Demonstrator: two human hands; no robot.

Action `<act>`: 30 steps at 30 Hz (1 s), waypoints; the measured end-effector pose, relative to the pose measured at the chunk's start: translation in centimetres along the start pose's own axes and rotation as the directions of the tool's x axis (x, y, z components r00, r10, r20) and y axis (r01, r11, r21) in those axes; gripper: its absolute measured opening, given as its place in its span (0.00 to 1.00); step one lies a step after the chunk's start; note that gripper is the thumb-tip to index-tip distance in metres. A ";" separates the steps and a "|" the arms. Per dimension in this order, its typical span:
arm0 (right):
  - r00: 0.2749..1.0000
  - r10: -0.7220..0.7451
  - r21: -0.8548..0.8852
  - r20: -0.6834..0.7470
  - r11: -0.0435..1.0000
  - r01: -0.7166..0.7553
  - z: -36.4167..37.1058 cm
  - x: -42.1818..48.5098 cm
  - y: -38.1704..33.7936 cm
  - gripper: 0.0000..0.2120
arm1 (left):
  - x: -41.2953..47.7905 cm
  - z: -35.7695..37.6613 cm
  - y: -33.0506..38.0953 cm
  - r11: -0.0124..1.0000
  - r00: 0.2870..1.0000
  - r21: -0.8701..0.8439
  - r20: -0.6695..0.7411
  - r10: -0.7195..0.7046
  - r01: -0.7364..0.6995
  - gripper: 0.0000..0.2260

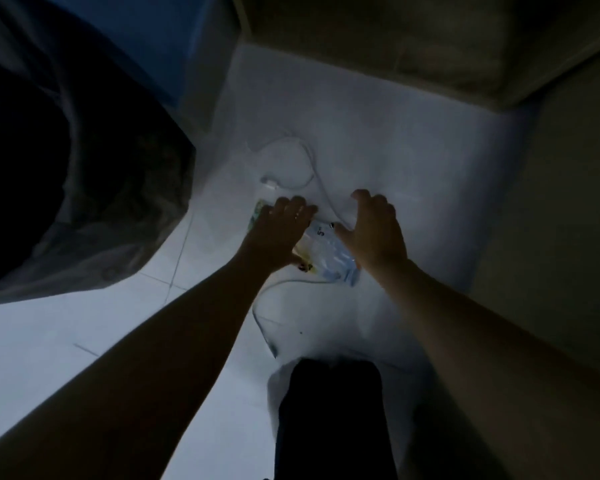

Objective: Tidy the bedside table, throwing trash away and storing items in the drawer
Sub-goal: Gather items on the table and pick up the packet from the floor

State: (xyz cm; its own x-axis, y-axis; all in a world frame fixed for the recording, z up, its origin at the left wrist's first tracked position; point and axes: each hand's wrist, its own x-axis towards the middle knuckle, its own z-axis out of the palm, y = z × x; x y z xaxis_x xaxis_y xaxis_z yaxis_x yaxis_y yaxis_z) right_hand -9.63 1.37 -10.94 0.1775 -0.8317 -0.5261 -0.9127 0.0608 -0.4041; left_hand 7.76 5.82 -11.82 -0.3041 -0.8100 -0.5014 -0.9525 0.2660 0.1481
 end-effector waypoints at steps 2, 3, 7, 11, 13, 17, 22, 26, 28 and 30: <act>1.000 -0.007 -0.002 -0.023 1.000 0.007 1.6 0.9 0.0 0.26 | 0.7 0.4 -0.4 1.000 1.000 0.015 -0.029 -0.005 0.005 0.46; 1.000 -0.011 -0.002 -0.023 1.000 0.011 2.1 1.2 -0.1 0.25 | 1.0 0.6 -0.6 0.999 1.000 0.036 -0.027 -0.006 0.007 0.44; 0.996 0.043 -0.025 0.072 0.999 -0.041 2.9 1.9 0.2 0.16 | 1.3 1.3 -1.0 0.996 0.995 0.088 0.094 -0.034 0.026 0.38; 0.989 0.147 0.012 0.009 0.989 -0.147 1.1 1.7 1.0 0.10 | 0.6 0.7 -0.9 0.985 0.980 -0.148 0.191 -0.061 0.091 0.30; 0.989 0.145 0.001 -0.016 0.989 -0.145 -0.7 0.6 0.8 0.09 | -1.0 -0.4 -0.8 0.960 0.993 -0.269 0.098 -0.058 0.083 0.20; 0.994 0.085 -0.037 -0.064 0.996 -0.087 -6.6 -3.5 -1.6 0.07 | -5.0 -6.2 -0.1 0.953 0.966 -0.205 0.178 -0.188 0.224 0.13; 0.998 0.022 -0.039 -0.060 0.999 -0.024 -18.1 -10.3 -7.1 0.08 | -10.5 -17.6 1.2 0.942 0.945 -0.172 0.214 -0.248 0.287 0.15; 0.992 -0.017 0.015 -0.121 1.000 0.019 -28.6 -16.6 -11.4 0.08 | -14.8 -29.1 2.2 0.892 0.925 -0.273 0.230 -0.302 0.360 0.17; 0.988 -0.027 0.043 -0.151 0.998 0.034 -35.2 -18.7 -13.7 0.09 | -16.4 -36.4 2.2 0.862 0.926 -0.342 0.190 -0.326 0.373 0.16; 0.978 -0.028 0.056 -0.208 0.998 0.040 -42.6 -20.1 -16.7 0.08 | -17.6 -44.1 1.9 0.856 0.937 -0.382 0.124 -0.326 0.348 0.15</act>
State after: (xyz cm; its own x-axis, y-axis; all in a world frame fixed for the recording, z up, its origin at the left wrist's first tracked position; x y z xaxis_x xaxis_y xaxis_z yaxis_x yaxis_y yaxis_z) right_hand -13.67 -6.42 38.25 0.1223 -0.9296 -0.3478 -0.8826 0.0584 -0.4665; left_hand 10.72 -2.43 34.91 0.0273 -0.7811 -0.6239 -0.9262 -0.2546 0.2781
